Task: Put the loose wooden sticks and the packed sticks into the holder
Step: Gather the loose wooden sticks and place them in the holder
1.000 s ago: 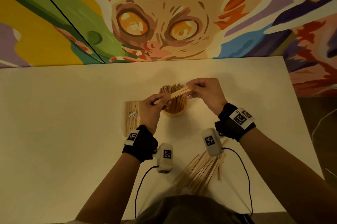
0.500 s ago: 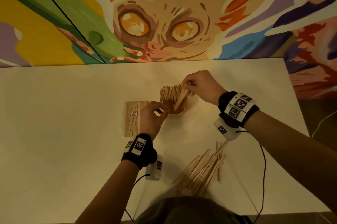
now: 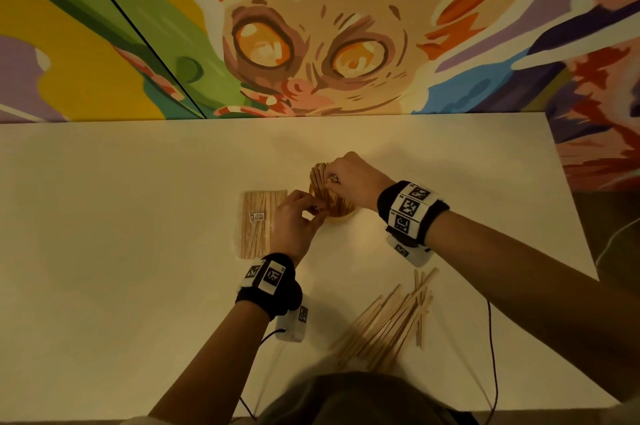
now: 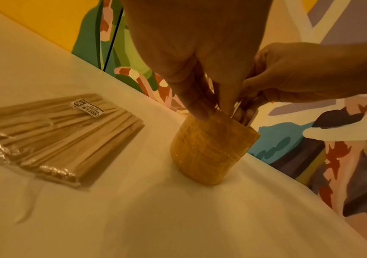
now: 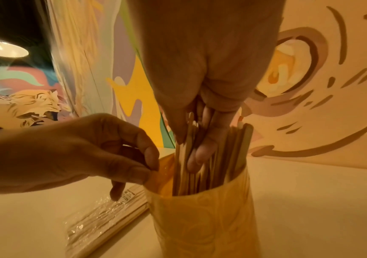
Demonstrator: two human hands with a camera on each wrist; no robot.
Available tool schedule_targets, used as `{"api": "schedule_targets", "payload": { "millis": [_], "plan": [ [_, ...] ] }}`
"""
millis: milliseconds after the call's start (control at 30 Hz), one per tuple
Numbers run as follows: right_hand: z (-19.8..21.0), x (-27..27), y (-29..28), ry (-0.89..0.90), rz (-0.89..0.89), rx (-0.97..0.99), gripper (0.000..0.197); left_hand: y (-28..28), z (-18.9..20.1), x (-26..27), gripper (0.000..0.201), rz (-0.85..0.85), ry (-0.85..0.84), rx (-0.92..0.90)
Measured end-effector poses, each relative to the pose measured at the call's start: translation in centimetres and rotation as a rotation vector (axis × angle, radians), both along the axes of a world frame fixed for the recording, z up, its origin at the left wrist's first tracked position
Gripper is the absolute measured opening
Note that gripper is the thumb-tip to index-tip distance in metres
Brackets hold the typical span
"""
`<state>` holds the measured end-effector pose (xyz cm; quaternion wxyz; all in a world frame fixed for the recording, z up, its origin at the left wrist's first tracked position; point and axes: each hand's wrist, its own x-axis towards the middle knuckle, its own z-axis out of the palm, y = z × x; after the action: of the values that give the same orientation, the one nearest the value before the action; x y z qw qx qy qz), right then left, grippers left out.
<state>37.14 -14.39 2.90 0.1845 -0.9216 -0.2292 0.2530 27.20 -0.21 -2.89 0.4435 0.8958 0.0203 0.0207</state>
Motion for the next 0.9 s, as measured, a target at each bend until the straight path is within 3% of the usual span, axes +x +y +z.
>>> {"api": "schedule_targets", "payload": {
  "millis": [100,233,367,467,600,767,900],
  "plan": [
    [0.8,0.5,-0.4,-0.051,-0.006,0.021,0.025,0.2,0.2,-0.1,0.009,-0.002,0.001,-0.019],
    [3.6,0.9,-2.0,-0.143,-0.104,0.189,0.037,0.5,0.9,-0.8,0.007,0.015,-0.038,-0.032],
    [5.9,0.0,-4.7,-0.193,-0.245,0.395,0.022,0.7,1.5,-2.3,0.005,0.044,-0.058,-0.033],
    [5.3,-2.2,-7.7,-0.106,-0.364,0.457,0.016,0.7,1.4,-4.1,0.004,0.031,-0.017,-0.018],
    [1.9,-7.7,-12.8,0.047,-0.465,0.328,0.022,0.8,0.0,-7.0,0.006,-0.033,0.211,-0.04],
    [-3.9,-16.2,-18.0,0.345,-0.556,0.052,0.022,-0.1,-2.4,-10.4,0.014,-0.219,0.554,0.146],
    [-7.0,-22.2,-19.9,0.466,-0.68,0.02,0.021,-2.4,-2.9,-12.5,0.014,-0.333,0.629,0.225]
  ]
}}
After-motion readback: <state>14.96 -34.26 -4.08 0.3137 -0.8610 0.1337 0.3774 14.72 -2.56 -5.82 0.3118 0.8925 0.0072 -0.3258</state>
